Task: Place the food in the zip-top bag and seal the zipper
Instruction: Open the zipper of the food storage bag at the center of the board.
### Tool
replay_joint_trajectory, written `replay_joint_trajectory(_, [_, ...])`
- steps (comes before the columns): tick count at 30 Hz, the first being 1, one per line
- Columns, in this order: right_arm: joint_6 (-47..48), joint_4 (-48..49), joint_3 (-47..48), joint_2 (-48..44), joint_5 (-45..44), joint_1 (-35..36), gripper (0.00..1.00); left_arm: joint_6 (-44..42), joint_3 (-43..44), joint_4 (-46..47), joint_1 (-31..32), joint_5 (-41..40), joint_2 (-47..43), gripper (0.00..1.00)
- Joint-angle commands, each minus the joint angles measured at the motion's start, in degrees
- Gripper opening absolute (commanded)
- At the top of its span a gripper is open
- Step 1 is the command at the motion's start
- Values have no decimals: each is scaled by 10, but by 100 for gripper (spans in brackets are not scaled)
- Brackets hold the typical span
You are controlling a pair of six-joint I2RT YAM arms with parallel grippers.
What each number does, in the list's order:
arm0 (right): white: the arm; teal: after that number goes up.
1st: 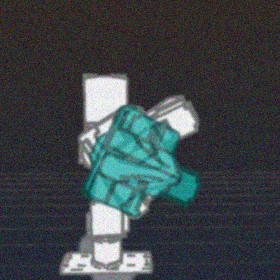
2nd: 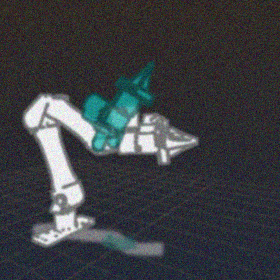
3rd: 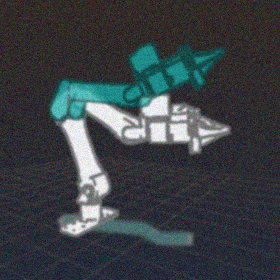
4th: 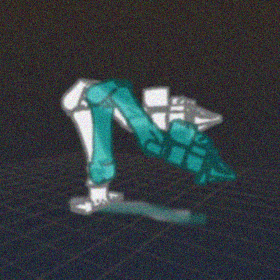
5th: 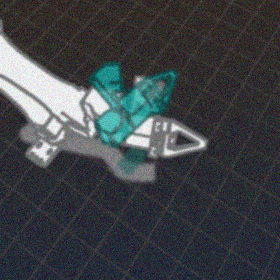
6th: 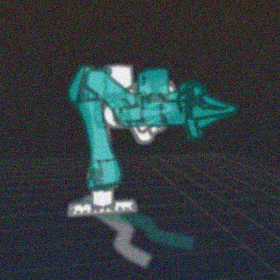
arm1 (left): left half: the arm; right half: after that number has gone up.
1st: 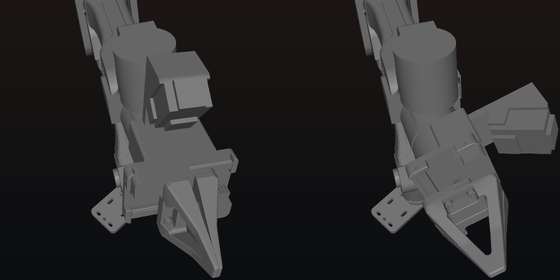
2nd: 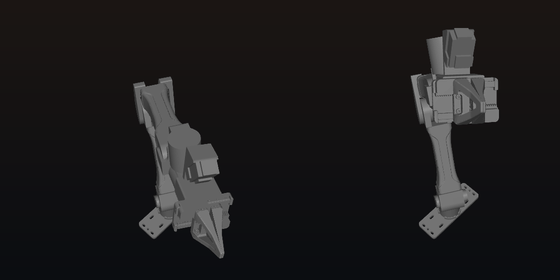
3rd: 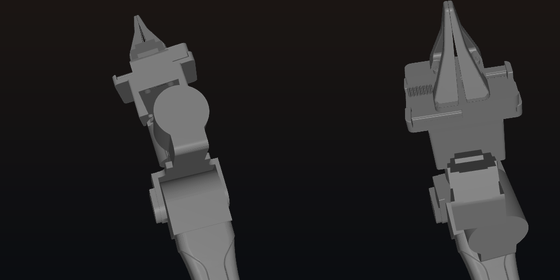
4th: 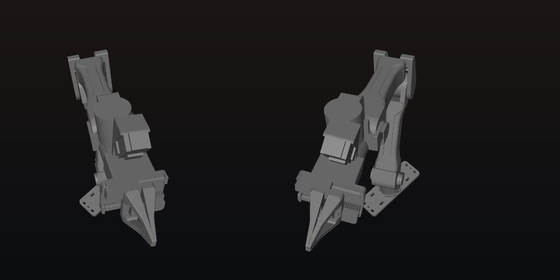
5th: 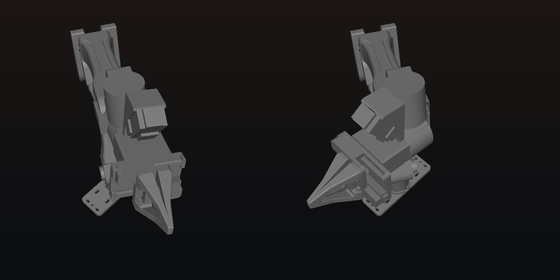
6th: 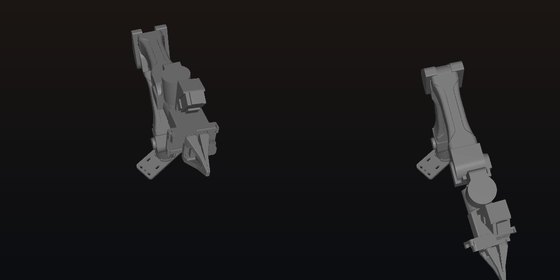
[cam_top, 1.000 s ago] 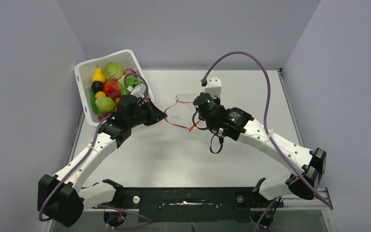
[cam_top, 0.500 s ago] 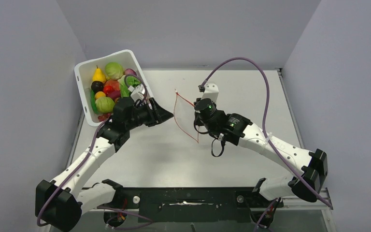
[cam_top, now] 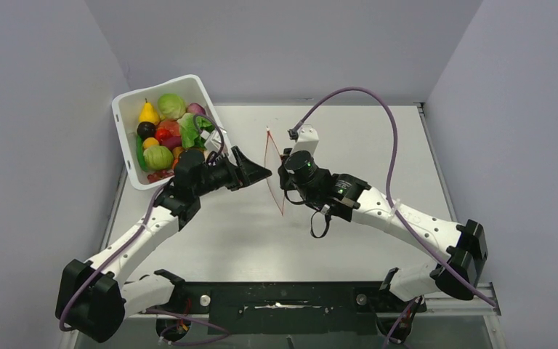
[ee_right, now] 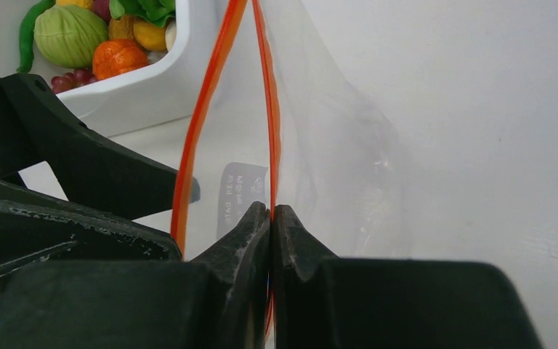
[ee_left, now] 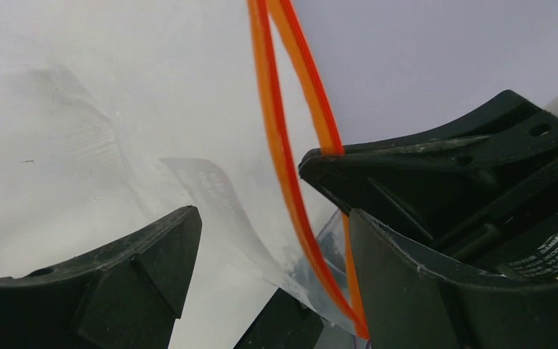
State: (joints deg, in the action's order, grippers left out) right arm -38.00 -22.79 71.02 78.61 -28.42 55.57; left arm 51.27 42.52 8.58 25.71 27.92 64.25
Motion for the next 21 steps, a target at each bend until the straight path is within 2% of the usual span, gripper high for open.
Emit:
replay_joint_trajectory(1, [-5, 38, 23, 11, -7, 10, 0, 15, 7, 63, 6, 7, 12, 74])
replay_joint_trajectory(5, [1, 44, 27, 18, -5, 15, 0, -8, 17, 39, 7, -20, 29, 73])
replay_joint_trajectory(7, [5, 37, 30, 21, -8, 16, 0, -27, 33, 4, 9, -48, 35, 66])
replay_joint_trajectory(9, [10, 17, 37, 21, -25, 15, 0, -59, 66, -66, 11, -94, 39, 53])
replay_joint_trajectory(13, [12, -58, 65, 5, -95, -5, 0, -119, 129, -195, 14, -200, 32, 19])
replay_joint_trajectory(16, [13, -85, 59, -31, -129, -27, 0, -140, 150, -229, 14, -249, 19, 2])
replay_joint_trajectory(21, [12, -87, 26, -82, -138, -38, 0, -157, 182, -257, 14, -270, 20, 0])
